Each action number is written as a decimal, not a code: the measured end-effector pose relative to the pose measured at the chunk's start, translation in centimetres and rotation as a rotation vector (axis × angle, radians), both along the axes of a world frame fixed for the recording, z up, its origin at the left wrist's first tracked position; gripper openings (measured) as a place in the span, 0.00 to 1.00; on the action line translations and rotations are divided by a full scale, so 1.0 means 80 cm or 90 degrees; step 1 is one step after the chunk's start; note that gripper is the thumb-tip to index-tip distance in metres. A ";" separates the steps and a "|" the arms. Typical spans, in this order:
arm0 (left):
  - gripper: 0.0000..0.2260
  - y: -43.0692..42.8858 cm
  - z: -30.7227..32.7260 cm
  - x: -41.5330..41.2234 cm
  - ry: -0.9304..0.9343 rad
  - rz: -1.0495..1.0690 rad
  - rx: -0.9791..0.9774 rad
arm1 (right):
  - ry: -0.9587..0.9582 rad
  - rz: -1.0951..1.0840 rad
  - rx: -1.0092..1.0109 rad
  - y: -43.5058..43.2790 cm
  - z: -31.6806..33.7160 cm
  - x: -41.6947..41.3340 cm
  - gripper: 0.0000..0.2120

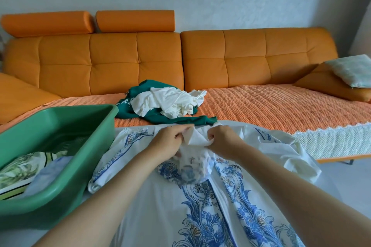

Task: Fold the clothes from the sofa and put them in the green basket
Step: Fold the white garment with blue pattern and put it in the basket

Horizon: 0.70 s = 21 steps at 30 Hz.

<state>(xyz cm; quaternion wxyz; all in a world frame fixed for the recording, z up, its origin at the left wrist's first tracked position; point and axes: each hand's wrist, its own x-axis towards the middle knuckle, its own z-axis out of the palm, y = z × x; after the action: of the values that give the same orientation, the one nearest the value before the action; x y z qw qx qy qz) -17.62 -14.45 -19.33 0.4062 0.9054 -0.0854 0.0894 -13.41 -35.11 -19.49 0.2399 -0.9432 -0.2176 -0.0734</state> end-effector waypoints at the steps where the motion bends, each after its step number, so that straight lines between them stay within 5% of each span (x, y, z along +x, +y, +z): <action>1: 0.18 0.001 0.002 0.002 -0.092 0.041 0.018 | -0.051 -0.021 0.032 0.004 0.002 0.001 0.18; 4: 0.12 0.006 0.009 0.005 -0.384 0.094 0.003 | -0.227 0.015 0.108 0.008 0.010 0.002 0.16; 6: 0.13 0.011 0.011 0.003 -0.409 0.068 0.047 | -0.308 0.074 0.050 0.003 0.011 0.001 0.16; 8: 0.19 0.016 0.015 -0.003 -0.246 0.007 0.121 | -0.313 0.112 -0.105 -0.005 0.007 -0.003 0.15; 11: 0.21 0.022 0.013 -0.018 0.205 -0.189 0.265 | -0.063 0.160 -0.379 -0.017 0.005 -0.015 0.14; 14: 0.14 0.018 0.008 -0.025 0.429 -0.234 0.352 | 0.189 0.185 -0.390 -0.017 0.017 -0.027 0.15; 16: 0.12 0.012 0.006 -0.025 0.304 -0.109 0.293 | 0.171 0.128 -0.284 -0.013 0.027 -0.031 0.15; 18: 0.10 0.003 0.004 -0.024 0.038 0.035 0.174 | 0.088 0.068 -0.191 -0.008 0.028 -0.031 0.14; 21: 0.10 -0.013 0.003 -0.021 -0.200 0.060 0.094 | -0.053 0.094 -0.190 -0.002 0.012 -0.031 0.08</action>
<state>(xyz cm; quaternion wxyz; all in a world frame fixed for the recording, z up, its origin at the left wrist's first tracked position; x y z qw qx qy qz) -19.28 -15.47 -19.09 0.3157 0.9106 -0.1114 0.2423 -15.90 -35.25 -18.50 0.0929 -0.9459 -0.3048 -0.0614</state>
